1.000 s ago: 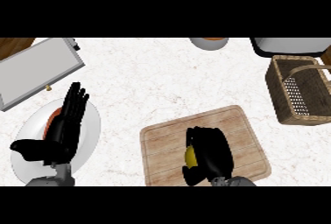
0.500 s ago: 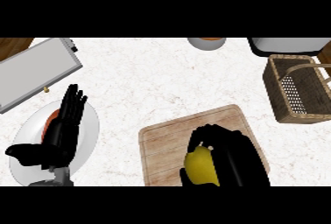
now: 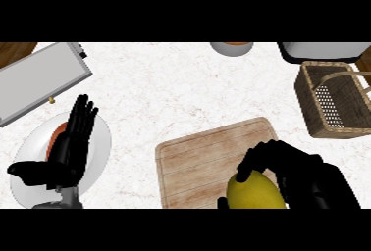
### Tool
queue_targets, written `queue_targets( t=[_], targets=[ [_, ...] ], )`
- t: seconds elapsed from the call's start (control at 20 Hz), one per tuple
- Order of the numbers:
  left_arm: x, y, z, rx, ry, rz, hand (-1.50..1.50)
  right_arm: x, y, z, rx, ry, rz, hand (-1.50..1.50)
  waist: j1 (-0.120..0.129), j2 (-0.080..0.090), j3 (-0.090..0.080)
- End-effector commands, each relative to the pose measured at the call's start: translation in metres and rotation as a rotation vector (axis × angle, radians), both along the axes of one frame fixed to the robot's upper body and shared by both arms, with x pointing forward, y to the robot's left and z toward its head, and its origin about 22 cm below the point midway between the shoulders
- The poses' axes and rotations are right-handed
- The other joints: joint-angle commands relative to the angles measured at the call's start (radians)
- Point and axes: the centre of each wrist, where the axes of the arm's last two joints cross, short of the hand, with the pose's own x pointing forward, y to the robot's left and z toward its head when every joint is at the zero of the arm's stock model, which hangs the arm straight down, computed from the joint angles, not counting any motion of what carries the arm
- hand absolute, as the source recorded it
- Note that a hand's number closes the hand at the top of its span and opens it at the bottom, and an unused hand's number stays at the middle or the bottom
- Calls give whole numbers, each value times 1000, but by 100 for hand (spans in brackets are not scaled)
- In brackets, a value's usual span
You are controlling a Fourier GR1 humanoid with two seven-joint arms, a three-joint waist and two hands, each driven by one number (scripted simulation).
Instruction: Pick the lemon from the cutting board and place it in the basket
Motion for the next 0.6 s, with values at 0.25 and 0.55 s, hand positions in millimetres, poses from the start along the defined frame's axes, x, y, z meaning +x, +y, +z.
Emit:
queue_targets(
  t=[0.25, 0.55],
  targets=[
    [7, 17, -3, 10, -3, 2, 0, -21, -60, 38, -68, -39, -181, 150, -5, 3, 1],
    [-5, -1, 0, 10, 0, 11, 0, 7, -95, 56, -169, -56, -248, 150, 3, 2, 1]
  ],
)
